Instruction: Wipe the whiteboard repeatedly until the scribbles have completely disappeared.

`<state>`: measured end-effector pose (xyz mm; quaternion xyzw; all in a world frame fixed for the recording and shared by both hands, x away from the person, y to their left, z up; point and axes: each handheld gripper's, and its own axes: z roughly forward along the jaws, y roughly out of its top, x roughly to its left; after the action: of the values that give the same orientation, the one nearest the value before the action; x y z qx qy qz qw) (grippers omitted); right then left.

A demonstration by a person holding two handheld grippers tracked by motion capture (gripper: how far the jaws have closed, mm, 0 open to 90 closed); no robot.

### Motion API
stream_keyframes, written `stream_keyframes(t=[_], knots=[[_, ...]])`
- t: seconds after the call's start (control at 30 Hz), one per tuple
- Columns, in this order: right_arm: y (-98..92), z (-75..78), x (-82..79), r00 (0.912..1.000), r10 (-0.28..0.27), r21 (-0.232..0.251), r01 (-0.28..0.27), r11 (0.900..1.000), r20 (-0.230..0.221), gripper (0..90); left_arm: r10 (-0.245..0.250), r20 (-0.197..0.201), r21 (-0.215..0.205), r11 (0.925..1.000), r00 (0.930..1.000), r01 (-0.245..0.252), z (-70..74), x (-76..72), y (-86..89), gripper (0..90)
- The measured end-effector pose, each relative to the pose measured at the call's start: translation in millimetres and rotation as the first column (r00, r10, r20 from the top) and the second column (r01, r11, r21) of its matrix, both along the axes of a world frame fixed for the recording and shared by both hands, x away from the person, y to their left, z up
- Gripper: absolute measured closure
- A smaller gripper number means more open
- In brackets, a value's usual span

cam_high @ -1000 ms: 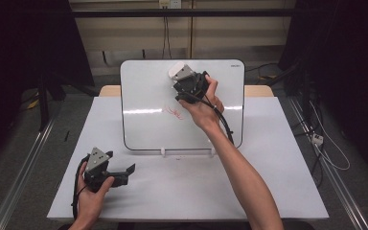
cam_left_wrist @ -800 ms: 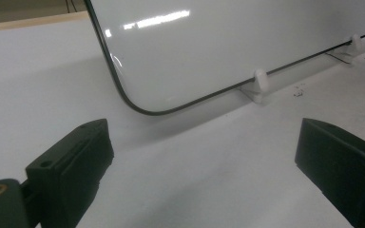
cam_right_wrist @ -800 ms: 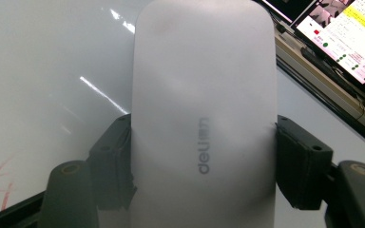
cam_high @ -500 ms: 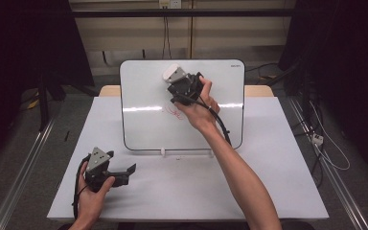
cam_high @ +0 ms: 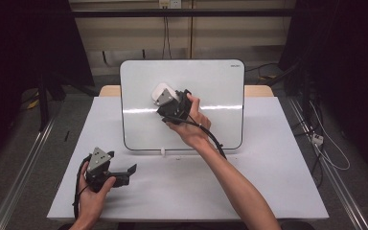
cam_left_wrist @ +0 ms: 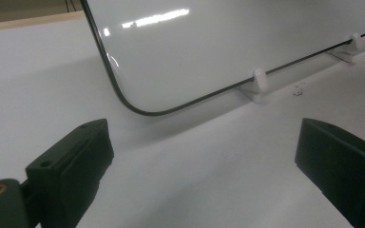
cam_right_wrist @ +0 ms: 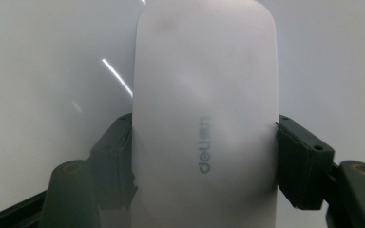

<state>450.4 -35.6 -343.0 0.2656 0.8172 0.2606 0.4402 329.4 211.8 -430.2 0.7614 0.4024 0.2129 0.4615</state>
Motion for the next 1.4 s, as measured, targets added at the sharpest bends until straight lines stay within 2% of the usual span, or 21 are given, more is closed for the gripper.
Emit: stream_keyframes(t=[0.1, 0.17, 0.3, 0.33, 0.37, 0.47, 0.63, 0.77, 0.87, 1.27, 1.37, 1.4], knots=[[3.3, -5.2, -4.0, 1.0000, 0.003, 0.000, -0.003, 1.000, 0.002, 31.8, 0.000, 0.000, -0.001, 1.0000, 1.0000, 0.000, 0.0, -0.2, -0.2, 4.8], [6.7, -10.8, -9.1, 0.9997, 0.023, -0.032, -0.023, 0.999, 0.003, 31.8, 0.000, -0.004, 0.006, 1.0000, 1.0000, 0.000, -0.1, 0.1, -0.4, 4.8], [11.6, -17.8, -14.1, 0.9995, 0.032, -0.023, -0.032, 0.999, 0.000, 31.8, 0.000, -0.002, 0.000, 1.0000, 1.0000, 0.000, -0.2, -0.4, -1.6, 4.8], [12.3, -19.1, -15.6, 0.9993, 0.038, -0.040, -0.038, 0.998, 0.000, 31.8, 0.000, -0.002, 0.000, 1.0000, 1.0000, 0.000, -0.3, -0.3, -1.8, 4.8], [13.9, -21.2, -17.2, 0.9992, 0.039, -0.032, -0.039, 0.999, -0.001, 31.8, -0.001, -0.001, -0.002, 1.0000, 1.0000, 0.001, -0.6, -0.1, -1.9, 4.8], [17.3, -27.0, -22.2, 0.9987, 0.052, -0.049, -0.052, 0.997, -0.003, 31.8, 0.000, -0.001, -0.002, 1.0000, 1.0000, 0.000, -0.7, 0.0, -2.1, 4.8], [16.9, -28.4, -23.1, 0.9981, 0.062, -0.049, -0.061, 0.997, 0.004, 31.8, -0.004, -0.003, 0.007, 1.0000, 1.0000, 0.004, -0.3, -0.4, -1.0, 4.8], [15.1, -26.8, -21.9, 0.9978, 0.066, -0.056, -0.066, 0.996, 0.001, 31.8, 0.007, -0.006, -0.003, 1.0000, 1.0000, -0.007, -1.0, -0.5, 0.9, 4.8], [9.9, -23.3, -19.1, 0.9986, 0.052, -0.038, -0.052, 0.998, 0.005, 31.8, 0.009, 0.000, -0.003, 1.0000, 1.0000, -0.009, -0.2, -1.5, 1.9, 4.8], [-28.4, 6.0, 2.0, 0.9994, -0.034, 0.016, 0.033, 0.999, 0.009, 31.8, 0.012, 0.000, -0.006, 0.9999, 0.9999, -0.012, 0.1, -1.9, 2.6, 4.8], [-38.2, 10.9, 5.5, 0.9984, -0.056, 0.043, 0.055, 0.998, 0.008, 31.8, 0.013, 0.000, -0.006, 0.9999, 0.9999, -0.013, 0.0, -1.7, 3.1, 4.8], [-39.3, 11.1, 5.4, 0.9987, -0.049, 0.034, 0.049, 0.998, 0.011, 31.8, 0.013, 0.000, -0.006, 0.9999, 0.9999, -0.013, 0.0, -1.7, 3.0, 4.8]])
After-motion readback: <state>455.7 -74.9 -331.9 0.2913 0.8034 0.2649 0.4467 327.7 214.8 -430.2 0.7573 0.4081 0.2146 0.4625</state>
